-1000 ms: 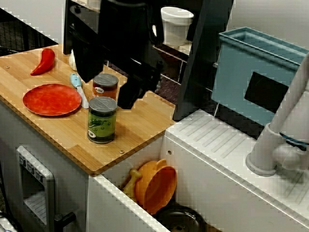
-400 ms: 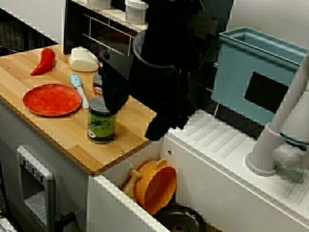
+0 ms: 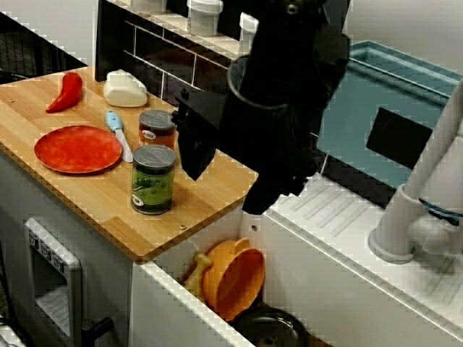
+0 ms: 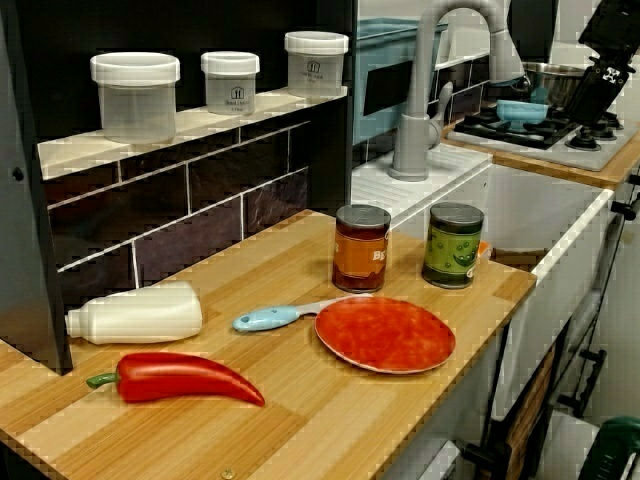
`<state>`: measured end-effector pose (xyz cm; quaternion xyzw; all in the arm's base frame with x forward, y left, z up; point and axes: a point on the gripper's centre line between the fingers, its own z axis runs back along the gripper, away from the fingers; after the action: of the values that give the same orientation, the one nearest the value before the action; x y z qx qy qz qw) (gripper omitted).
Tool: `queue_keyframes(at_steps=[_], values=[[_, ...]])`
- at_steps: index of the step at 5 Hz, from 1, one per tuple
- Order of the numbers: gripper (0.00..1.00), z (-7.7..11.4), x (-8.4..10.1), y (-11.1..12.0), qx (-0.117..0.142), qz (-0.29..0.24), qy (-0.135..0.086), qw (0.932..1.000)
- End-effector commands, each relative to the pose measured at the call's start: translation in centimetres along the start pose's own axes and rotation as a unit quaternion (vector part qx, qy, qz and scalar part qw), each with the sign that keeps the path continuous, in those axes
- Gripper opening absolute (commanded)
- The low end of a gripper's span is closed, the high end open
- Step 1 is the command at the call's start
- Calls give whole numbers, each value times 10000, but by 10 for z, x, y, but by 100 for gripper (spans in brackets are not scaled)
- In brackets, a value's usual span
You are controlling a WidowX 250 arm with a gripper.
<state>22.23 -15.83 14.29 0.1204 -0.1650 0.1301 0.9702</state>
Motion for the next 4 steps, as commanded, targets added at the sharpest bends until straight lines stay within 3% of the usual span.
queue_keyframes(at_steps=[1, 2, 4], values=[[100, -4, 27, -1, -71, 525, -393, 9978], [100, -14, 34, 6, 36, 603, -564, 9966], [100, -22, 41, 14, 108, 580, -524, 9969]])
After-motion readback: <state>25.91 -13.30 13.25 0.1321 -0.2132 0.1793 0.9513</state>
